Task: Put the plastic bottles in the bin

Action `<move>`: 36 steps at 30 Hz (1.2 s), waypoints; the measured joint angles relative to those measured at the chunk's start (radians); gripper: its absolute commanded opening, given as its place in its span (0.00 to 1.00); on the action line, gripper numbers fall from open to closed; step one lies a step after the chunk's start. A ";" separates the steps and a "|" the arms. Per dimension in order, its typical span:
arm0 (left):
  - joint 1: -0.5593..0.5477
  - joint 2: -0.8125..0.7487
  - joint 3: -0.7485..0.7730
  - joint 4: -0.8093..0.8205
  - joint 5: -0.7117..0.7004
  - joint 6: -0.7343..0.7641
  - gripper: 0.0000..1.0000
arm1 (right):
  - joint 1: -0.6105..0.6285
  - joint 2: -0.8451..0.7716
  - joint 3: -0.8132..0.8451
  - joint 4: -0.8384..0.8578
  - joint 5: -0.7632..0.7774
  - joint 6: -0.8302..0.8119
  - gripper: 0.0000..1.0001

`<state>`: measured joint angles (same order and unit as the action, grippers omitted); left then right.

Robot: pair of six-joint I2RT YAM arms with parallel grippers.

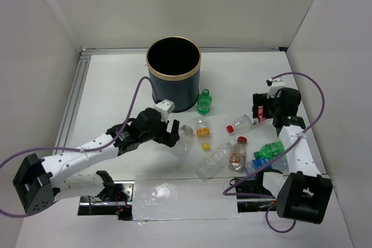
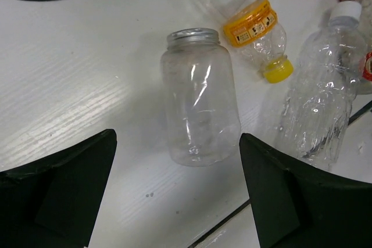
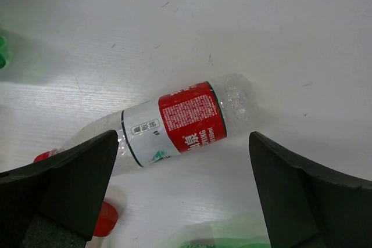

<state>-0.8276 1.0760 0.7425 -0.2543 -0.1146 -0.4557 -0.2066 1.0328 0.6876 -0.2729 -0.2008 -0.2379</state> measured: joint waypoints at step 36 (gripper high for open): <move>-0.144 0.572 0.188 0.081 -0.097 -0.107 0.00 | -0.022 0.315 0.238 -0.212 -0.230 -0.093 1.00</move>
<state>-0.9718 1.6478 0.9302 -0.1730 -0.2115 -0.5625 -0.2283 1.3483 0.9253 -0.4854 -0.4309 -0.3309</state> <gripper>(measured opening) 0.729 0.999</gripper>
